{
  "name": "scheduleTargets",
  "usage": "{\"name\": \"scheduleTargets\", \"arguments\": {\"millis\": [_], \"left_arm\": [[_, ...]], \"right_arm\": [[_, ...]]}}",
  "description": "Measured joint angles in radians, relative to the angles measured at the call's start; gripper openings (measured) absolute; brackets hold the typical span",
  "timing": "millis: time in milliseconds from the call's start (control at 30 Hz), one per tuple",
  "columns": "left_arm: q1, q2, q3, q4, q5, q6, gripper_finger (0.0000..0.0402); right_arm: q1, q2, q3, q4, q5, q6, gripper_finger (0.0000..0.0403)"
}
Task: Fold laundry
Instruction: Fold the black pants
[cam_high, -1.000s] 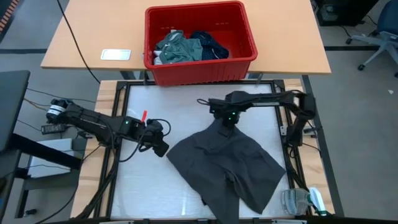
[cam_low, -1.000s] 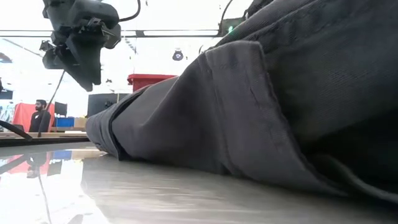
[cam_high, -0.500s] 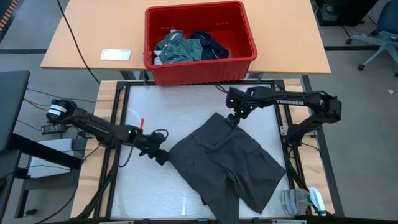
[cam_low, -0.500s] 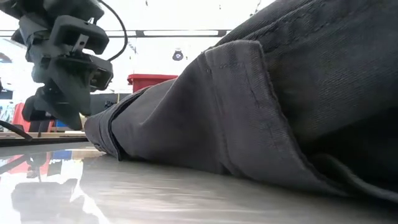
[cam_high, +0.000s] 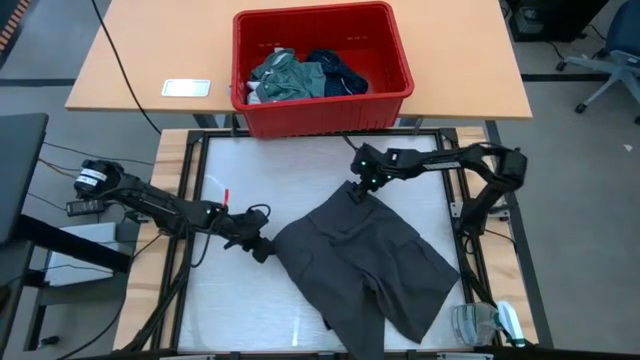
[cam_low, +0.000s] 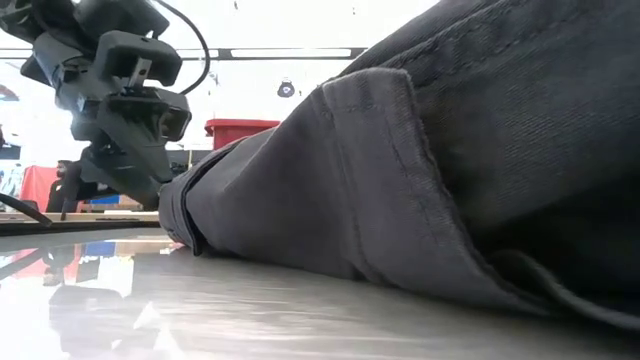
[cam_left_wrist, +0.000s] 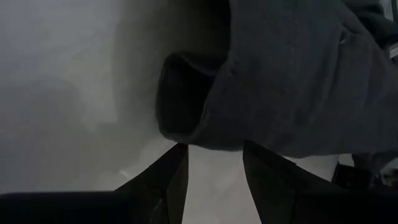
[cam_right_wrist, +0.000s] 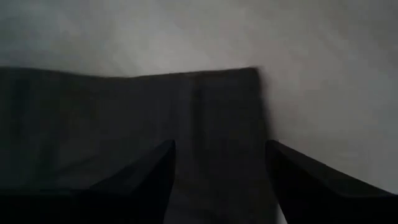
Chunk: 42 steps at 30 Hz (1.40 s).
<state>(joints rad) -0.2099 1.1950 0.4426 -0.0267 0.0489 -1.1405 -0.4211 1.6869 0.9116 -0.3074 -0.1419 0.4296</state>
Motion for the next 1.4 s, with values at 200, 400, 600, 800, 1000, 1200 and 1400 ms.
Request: {"name": "scheduleTargets", "arguments": {"millis": [200,400,600,800,1000,1200,1400], "left_arm": [[0.006,0.000,0.000,-0.005,0.057,-0.028,0.0157],[0.005,0.001,0.000,0.013,0.044,-0.006,0.0158],[0.037,0.001,0.000,0.027,-0.012,0.185,0.0147],[0.143,0.001,0.000,0.087,-0.002,0.293,0.0036],[0.291,-0.024,0.088,0.028,0.090,0.435,0.0003],[0.447,-0.125,0.422,-0.424,0.107,0.733,0.0002],[0.544,-0.164,0.874,-0.780,0.073,0.906,0.0001]], "right_arm": [[-0.015,0.087,0.050,0.003,0.027,-0.057,0.0252],[-0.013,0.152,0.080,0.000,-0.012,-0.093,0.0206],[-0.002,0.103,0.073,-0.020,-0.061,-0.090,0.0036],[-0.007,-0.023,0.092,-0.081,-0.065,-0.071,0.0011],[0.009,-0.199,0.185,-0.136,0.125,-0.182,0.0011],[0.032,-0.379,0.370,-0.142,0.358,-0.364,0.0011],[0.083,-0.500,0.566,-0.186,0.376,-0.388,0.0010]]}}
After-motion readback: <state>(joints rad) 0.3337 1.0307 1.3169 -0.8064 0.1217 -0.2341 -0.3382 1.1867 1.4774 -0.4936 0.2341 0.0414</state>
